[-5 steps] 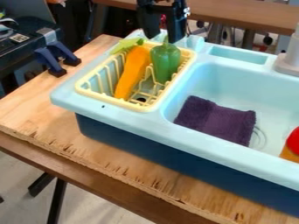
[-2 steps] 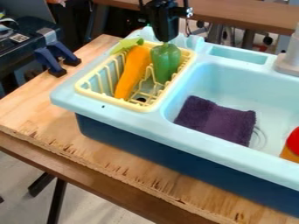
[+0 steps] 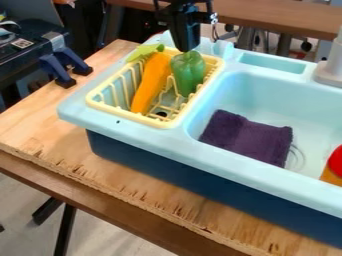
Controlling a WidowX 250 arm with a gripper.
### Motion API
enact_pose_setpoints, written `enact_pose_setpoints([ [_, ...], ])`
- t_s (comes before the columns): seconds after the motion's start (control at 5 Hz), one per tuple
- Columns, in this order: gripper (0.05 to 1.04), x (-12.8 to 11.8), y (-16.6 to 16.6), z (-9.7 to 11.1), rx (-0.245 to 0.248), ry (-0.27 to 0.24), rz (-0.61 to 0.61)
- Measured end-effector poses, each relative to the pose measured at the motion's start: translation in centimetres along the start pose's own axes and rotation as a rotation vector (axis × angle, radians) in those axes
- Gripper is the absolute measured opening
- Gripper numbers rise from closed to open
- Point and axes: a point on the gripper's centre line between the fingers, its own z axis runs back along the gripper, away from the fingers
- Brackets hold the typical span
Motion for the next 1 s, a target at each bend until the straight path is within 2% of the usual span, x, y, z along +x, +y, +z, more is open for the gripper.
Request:
enact_pose_setpoints([
  [0.2, 0.088, -0.1, -0.5, 0.4, -0.006, 0.003, 0.011],
  [0.4, 0.088, 0.5, -2.4, 3.8, 0.047, -0.064, -0.001],
  [0.6, 0.088, 1.2, -6.0, 6.5, 0.057, -0.109, -0.063],
  [0.8, 0.088, 1.3, -8.6, 6.3, 0.057, -0.091, -0.094],
  [1.0, 0.088, 2.1, -11.6, 6.6, 0.016, -0.105, -0.149],
])
